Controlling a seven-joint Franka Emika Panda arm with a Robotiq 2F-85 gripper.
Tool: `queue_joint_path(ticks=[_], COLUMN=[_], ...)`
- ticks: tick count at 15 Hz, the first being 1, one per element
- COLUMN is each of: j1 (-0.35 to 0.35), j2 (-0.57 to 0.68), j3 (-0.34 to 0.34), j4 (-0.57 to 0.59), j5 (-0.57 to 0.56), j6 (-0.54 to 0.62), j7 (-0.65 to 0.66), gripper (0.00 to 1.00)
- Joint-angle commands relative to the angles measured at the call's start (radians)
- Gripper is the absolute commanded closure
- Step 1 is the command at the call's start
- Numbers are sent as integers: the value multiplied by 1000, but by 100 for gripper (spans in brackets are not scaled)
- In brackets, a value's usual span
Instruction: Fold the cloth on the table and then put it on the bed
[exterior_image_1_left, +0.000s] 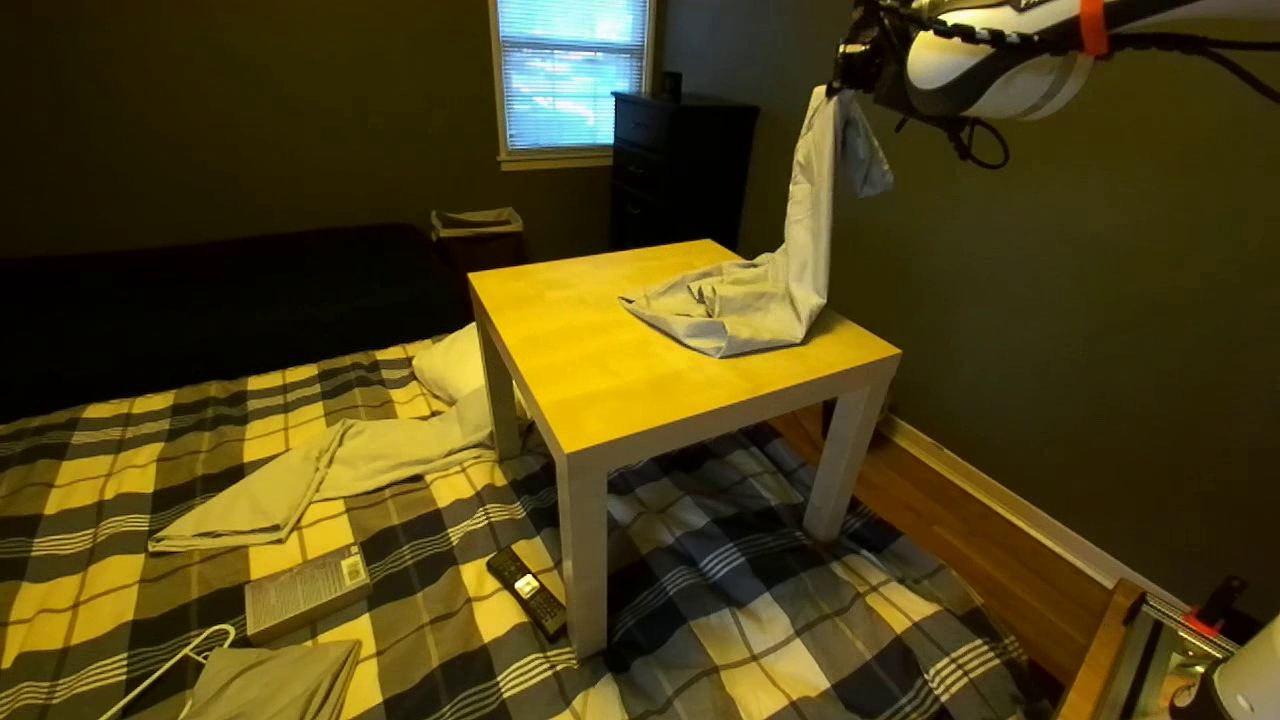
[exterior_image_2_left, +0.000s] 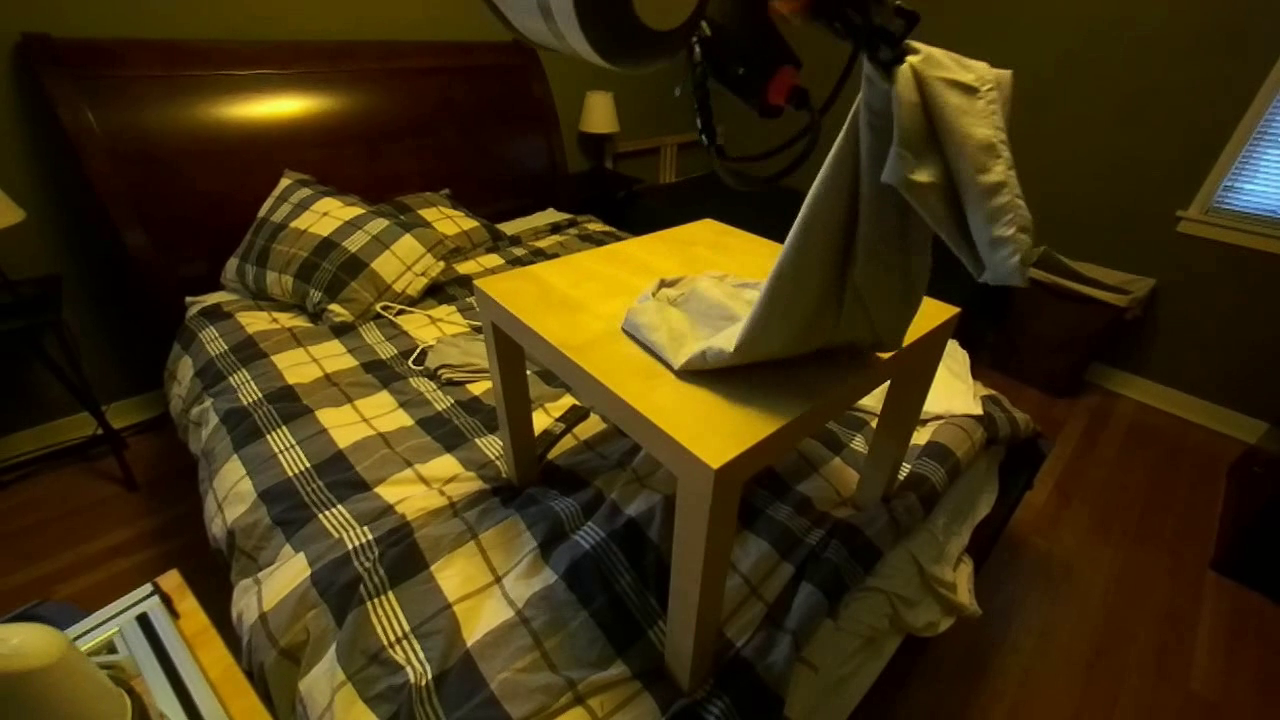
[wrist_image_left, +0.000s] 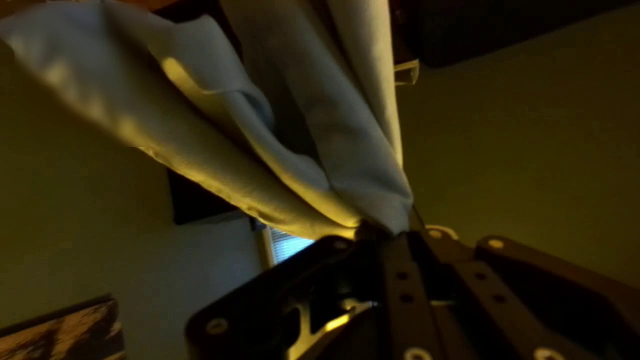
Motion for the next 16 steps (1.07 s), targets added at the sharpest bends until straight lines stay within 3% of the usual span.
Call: queue_joint_path(ticks=[1,2,5,7,9,10,13,16], j1=[159,165,302,345,310,333,348,338], j2=[-45,-45,-48,-43,-32,-22,26,99], j3=[0,46,32,20,23,-13,-62,-85], j4=[-87,-98,-111,-97,-96,-93,-60,-37], j5=[26,78,224,316,266,245,348,418], j6=[-54,-66,-175,-294,-424,-484,-648,-669], j7=[-52,-97,-201,-284,-242,-226,-351,-443], gripper=[100,100,100,100,100,100,100,100])
